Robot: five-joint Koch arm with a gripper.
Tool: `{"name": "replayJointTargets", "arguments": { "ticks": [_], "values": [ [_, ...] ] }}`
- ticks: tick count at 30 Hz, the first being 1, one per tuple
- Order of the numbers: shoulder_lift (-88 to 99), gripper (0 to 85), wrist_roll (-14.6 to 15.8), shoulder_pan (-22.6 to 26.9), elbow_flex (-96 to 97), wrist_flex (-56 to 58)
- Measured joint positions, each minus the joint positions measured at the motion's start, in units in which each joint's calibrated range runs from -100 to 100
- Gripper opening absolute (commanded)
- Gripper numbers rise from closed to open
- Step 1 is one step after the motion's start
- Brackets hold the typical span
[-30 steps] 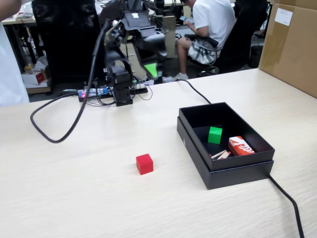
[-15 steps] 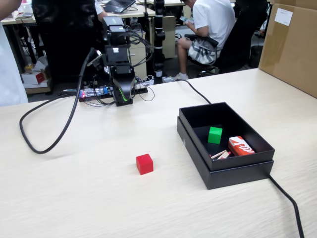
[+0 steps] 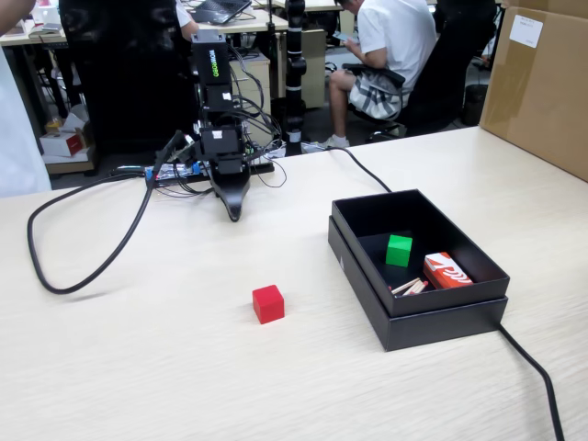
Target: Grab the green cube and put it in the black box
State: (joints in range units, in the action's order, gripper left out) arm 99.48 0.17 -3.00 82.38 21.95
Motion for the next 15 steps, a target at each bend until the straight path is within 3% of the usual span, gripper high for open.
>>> {"name": "replayJointTargets", "arguments": {
  "ticks": [8, 15],
  "values": [
    [-1.68, 45.9, -3.42, -0.78, 12.60, -24.39],
    [-2.07, 49.6, -3.81, -1.22, 13.69, -26.79]
  ]
}}
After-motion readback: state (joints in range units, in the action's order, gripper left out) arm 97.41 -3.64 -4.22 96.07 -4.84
